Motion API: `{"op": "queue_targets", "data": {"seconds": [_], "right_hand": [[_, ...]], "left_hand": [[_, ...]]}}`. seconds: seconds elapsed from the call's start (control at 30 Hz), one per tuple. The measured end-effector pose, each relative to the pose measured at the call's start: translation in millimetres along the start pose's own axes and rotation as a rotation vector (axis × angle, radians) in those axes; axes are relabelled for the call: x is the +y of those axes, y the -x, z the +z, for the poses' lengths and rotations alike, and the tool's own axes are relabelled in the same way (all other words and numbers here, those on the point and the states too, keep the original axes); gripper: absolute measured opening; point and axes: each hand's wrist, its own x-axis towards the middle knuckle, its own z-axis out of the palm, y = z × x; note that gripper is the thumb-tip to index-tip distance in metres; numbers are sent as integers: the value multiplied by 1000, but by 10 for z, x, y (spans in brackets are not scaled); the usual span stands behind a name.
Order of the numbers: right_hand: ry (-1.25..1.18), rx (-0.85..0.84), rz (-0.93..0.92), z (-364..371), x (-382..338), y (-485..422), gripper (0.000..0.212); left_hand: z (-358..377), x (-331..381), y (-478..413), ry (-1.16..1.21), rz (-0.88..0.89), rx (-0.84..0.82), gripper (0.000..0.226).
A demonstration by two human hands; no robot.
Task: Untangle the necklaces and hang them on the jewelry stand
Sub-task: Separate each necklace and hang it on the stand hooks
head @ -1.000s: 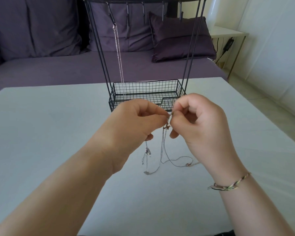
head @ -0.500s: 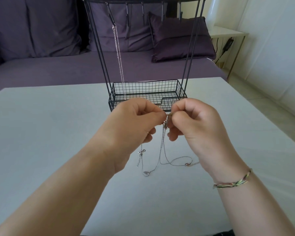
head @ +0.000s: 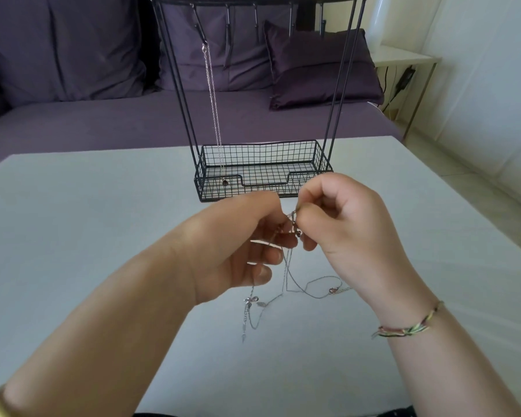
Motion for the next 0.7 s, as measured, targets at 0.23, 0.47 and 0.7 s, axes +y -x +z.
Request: {"op": "queue_targets", "data": {"seconds": [0.23, 0.47, 0.7], "right_hand": [[-78, 14, 49, -17, 6, -6, 13], [-140, 10, 99, -12, 43, -12, 13], [-144, -3, 148, 11, 57, -14, 12]], "left_hand": [[-17, 4, -25, 133, 46, 38, 18], [2, -18, -35, 43, 121, 79, 16], [37, -15, -36, 56, 79, 65, 20]]}}
